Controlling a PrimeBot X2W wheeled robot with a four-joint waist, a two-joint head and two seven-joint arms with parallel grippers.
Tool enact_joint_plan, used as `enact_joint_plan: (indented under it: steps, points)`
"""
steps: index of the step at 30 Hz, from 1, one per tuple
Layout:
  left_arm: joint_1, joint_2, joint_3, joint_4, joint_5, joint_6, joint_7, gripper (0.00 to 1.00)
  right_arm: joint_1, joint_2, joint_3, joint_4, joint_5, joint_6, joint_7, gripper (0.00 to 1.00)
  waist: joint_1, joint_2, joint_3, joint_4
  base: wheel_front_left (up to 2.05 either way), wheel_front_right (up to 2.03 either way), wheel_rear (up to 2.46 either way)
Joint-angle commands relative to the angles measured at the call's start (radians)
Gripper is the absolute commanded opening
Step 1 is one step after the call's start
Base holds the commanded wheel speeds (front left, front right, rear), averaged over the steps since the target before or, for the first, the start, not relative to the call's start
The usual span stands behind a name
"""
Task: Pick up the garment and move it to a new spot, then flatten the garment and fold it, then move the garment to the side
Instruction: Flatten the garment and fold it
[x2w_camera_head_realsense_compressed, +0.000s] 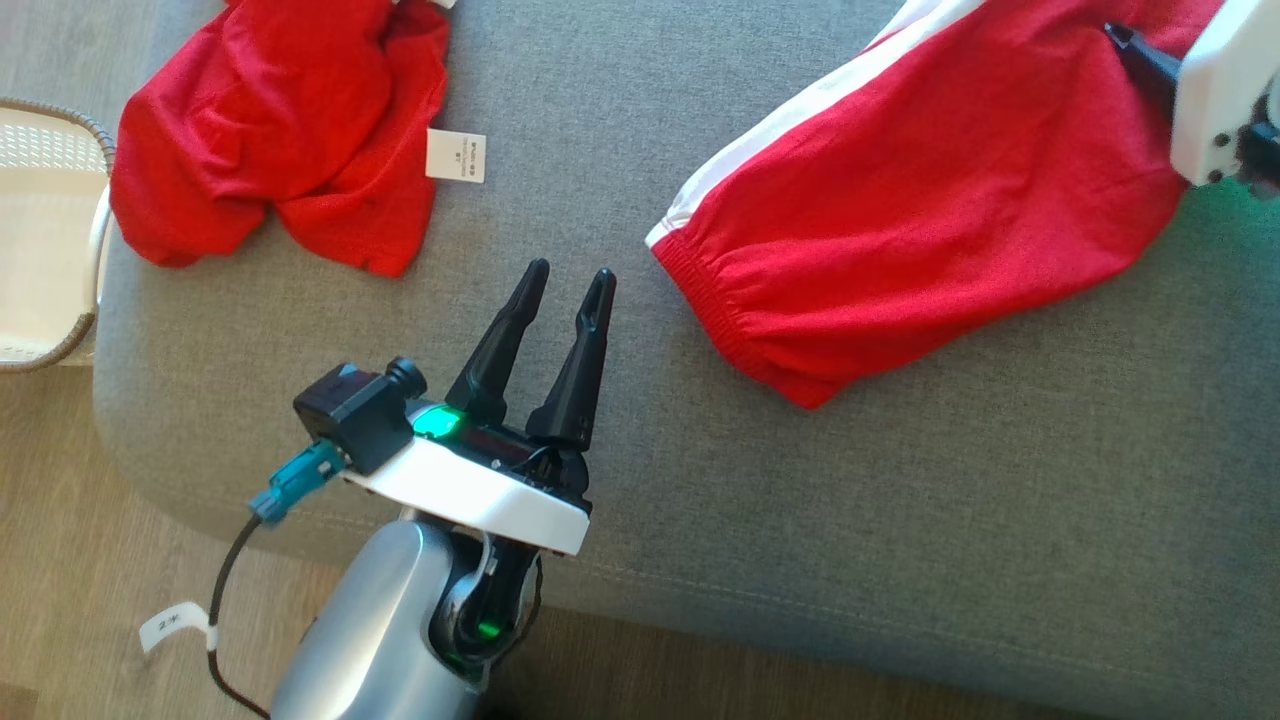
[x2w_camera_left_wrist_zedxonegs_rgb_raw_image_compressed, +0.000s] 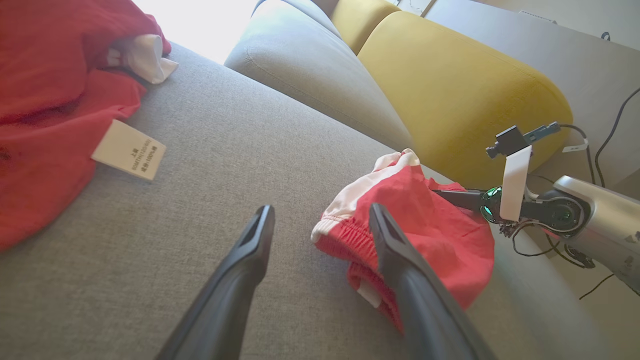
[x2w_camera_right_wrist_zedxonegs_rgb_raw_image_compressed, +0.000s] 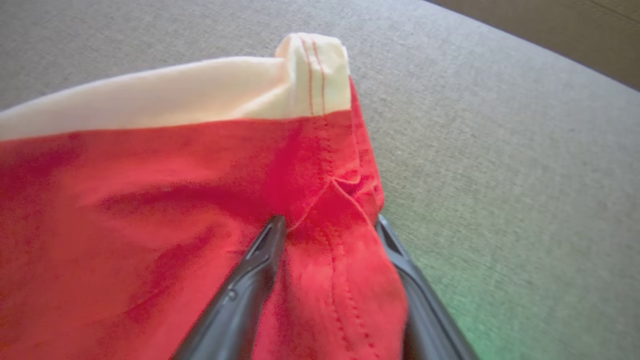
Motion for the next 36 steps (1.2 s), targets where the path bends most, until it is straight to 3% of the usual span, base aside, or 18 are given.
enact_joint_plan:
  steps: [1,6,15,27,36]
  points:
    - [0.0,0.007,0.029,-0.035,0.005,0.0,-0.005,1.0,0.06,0.006,0.04,-0.008,0.009,0.001,0.025,0.0,0.0,0.0,0.0,-0.002,0.0,0.0,0.0]
    - [0.001,0.007,0.037,-0.042,0.016,0.0,-0.005,1.0,0.044,-0.019,0.062,-0.025,0.021,0.001,-0.028,0.0,0.0,0.0,-0.001,-0.019,0.0,0.0,0.0]
    - [0.014,0.007,0.053,-0.05,0.043,0.0,-0.005,1.0,-0.004,0.003,-0.052,0.111,-0.035,0.001,-0.189,0.0,0.0,0.0,-0.019,-0.099,0.0,0.0,0.0]
    - [0.022,0.007,0.08,-0.054,0.091,0.0,-0.005,1.0,0.057,0.03,-0.211,0.16,-0.101,0.001,-0.277,0.0,0.0,0.0,-0.039,-0.259,0.0,0.0,0.0]
    - [0.021,0.007,0.063,-0.047,0.099,0.0,-0.005,1.0,0.152,0.014,-0.322,0.11,-0.161,0.001,-0.276,0.0,0.0,0.0,-0.043,-0.283,0.0,0.0,0.0]
